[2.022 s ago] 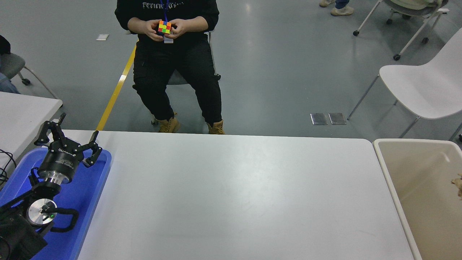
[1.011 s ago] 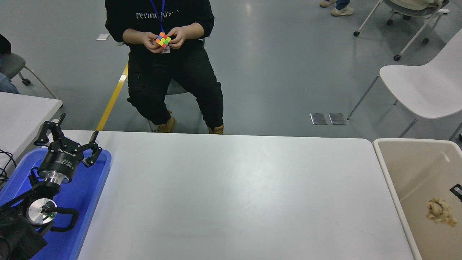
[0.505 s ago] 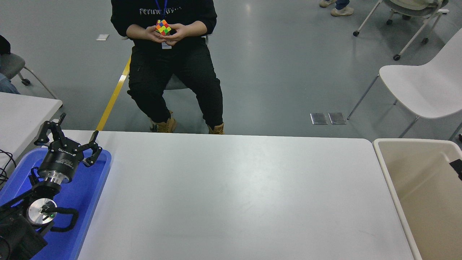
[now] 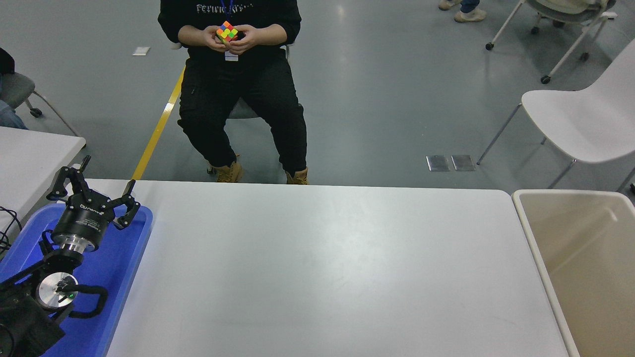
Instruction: Clean the table surface
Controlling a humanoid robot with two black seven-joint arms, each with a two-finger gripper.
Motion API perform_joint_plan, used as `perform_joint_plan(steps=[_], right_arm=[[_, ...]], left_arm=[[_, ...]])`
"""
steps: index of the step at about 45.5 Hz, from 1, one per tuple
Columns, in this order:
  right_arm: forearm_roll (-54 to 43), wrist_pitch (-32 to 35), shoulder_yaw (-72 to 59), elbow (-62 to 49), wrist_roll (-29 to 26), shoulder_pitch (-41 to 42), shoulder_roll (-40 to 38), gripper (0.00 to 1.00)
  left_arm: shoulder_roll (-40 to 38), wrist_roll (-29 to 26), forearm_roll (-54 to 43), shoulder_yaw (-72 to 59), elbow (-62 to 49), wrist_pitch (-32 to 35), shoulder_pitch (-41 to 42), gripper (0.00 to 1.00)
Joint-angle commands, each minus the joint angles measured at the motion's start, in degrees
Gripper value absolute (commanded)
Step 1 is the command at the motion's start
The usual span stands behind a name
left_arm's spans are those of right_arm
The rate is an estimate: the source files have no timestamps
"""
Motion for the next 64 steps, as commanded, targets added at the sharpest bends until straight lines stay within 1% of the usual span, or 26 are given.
perform_joint_plan(steps=[1,16,27,34,49,64], right_arm=[[3.58,-0.04,11.13,4.89,0.00,3.23,-3.16,0.98],[3.93,-0.22,17.28,13.59,-0.17,8.06,-4.74,0.98],[3.93,-0.57,21.59,22.81,0.09,8.85,-4.22,0.98],[3.84,-0.48,22.21,26.95,0.35,8.42,-2.90,0.98],[3.84,-0.31,22.47,28.97,0.44,6.66,2.55,0.98],[2.88,-0.13,22.56,33.19,0.79,2.35,7.21,0.98]], left_arm=[[-0.02,0.00,0.00,0.00,0.00,0.00,0.00,1.00],[-0.02,0.00,0.00,0.00,0.00,0.00,0.00,1.00],[-0.02,0.00,0.00,0.00,0.00,0.00,0.00,1.00],[-0.02,0.00,0.00,0.00,0.00,0.00,0.00,1.00],[-0.02,0.00,0.00,0.00,0.00,0.00,0.00,1.00],[-0.02,0.00,0.00,0.09,0.00,0.00,0.00,1.00]])
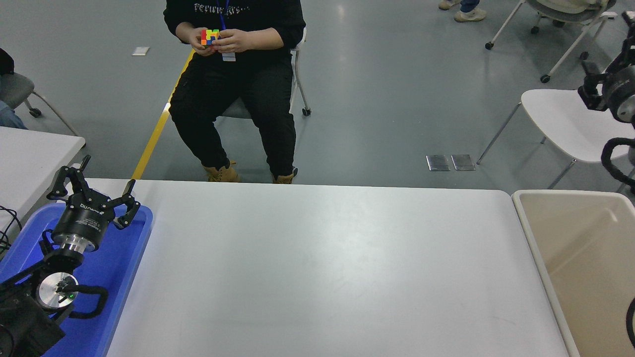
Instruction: Clean the table surface
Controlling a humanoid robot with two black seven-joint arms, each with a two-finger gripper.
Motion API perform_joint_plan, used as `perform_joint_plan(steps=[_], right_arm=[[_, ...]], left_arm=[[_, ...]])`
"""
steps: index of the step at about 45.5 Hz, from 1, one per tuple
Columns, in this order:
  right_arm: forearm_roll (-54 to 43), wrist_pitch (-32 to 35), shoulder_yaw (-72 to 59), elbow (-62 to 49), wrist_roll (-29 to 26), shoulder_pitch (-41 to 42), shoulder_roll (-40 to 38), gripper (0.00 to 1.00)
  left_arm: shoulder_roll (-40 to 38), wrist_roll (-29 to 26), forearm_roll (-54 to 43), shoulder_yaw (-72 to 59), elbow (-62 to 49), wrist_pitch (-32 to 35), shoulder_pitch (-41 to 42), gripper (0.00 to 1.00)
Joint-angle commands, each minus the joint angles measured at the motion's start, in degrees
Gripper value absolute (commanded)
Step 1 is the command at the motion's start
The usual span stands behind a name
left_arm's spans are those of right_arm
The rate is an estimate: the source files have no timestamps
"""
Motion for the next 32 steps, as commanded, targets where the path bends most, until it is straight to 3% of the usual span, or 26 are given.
perform_joint_plan(steps=[1,17,32], right_arm=[[-0.55,0.15,0.26,2.88,0.73,-2.84,3.44,0.98],[-0.55,-0.03,2.81,2.88,9.43,-6.96,7.30,0.98],[-0.55,-0.12,6.94,2.45,12.86,-14.09,11.35,0.98]], left_arm=[[-0.02,0.00,0.00,0.00,0.00,0.00,0.00,1.00],[-0.02,0.00,0.00,0.00,0.00,0.00,0.00,1.00],[-0.02,0.00,0.00,0.00,0.00,0.00,0.00,1.00]])
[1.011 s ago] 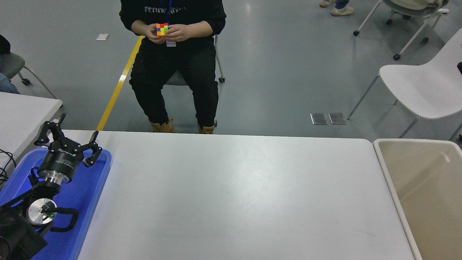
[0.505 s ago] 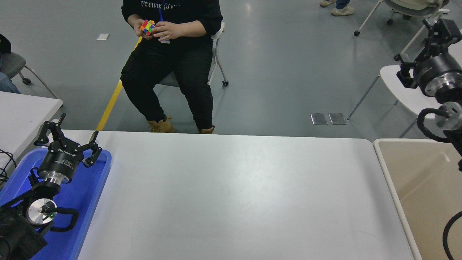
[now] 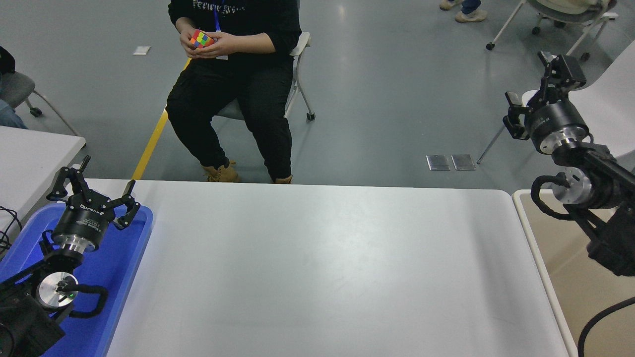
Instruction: Clean the table surface
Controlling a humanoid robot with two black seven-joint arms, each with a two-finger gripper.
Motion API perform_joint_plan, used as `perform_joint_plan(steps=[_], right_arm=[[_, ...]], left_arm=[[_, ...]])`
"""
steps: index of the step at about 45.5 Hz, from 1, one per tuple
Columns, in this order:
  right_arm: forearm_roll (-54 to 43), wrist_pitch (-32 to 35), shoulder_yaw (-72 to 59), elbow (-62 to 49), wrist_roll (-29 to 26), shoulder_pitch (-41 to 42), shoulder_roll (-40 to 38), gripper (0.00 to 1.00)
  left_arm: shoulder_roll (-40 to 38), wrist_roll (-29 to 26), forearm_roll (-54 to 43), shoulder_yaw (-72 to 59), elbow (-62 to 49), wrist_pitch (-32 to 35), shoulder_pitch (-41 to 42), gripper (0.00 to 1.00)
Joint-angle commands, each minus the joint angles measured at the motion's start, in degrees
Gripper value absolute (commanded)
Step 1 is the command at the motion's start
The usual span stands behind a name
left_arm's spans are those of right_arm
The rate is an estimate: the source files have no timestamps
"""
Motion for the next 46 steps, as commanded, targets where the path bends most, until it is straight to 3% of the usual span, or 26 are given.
perform_joint_plan(steps=[1,26,46], right_arm=[[-0.02,-0.08,2.03,-0.09,3.20,-4.81,2.90,0.98],[-0.02,0.01,2.03,-0.18,6.02,-11.05,7.21,0.98],[-0.02,0.36,1.94,-0.09,6.46,-11.14,7.03,0.98]], left_arm=[[-0.01,0.00,0.00,0.00,0.00,0.00,0.00,1.00],[-0.01,0.00,0.00,0.00,0.00,0.00,0.00,1.00],[-0.01,0.00,0.00,0.00,0.00,0.00,0.00,1.00]])
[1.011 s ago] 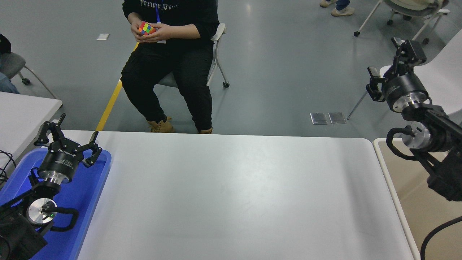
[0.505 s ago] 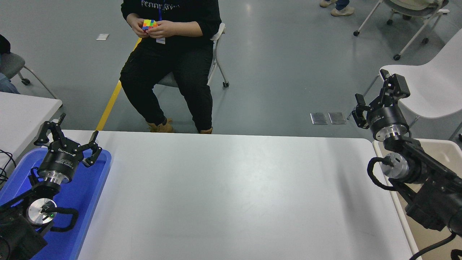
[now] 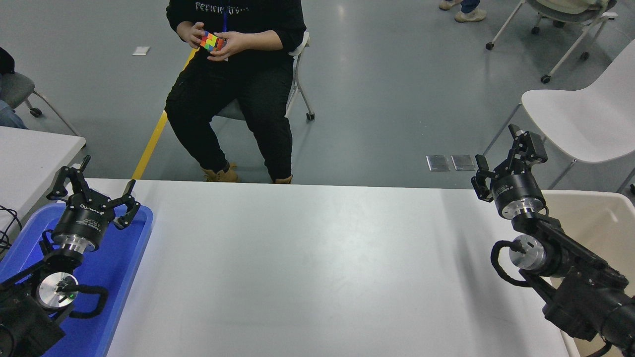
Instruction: Clean the table surface
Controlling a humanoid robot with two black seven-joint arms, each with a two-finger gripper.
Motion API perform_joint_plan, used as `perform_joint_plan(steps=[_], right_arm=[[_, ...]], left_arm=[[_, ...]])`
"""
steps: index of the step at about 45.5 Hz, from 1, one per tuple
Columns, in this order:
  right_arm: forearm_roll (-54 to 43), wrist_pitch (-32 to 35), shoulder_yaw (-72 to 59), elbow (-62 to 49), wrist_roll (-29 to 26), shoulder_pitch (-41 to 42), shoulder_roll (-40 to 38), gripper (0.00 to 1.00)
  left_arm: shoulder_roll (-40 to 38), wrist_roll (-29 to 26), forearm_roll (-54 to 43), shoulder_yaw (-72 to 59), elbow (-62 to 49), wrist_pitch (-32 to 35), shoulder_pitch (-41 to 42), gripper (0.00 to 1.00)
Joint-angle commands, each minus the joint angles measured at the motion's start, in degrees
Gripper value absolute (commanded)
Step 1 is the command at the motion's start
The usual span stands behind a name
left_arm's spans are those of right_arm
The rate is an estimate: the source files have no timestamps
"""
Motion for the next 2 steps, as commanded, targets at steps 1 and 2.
perform_joint_plan(steps=[1,2], right_arm=[[0.00,0.11,-0.07,-0.07,0.21,-0.33,0.19,0.98],[0.00,0.11,-0.07,-0.07,0.21,-0.33,0.19,0.98]], left_arm=[[0.00,0.00,0.00,0.00,0.00,0.00,0.00,1.00],[0.00,0.00,0.00,0.00,0.00,0.00,0.00,1.00]])
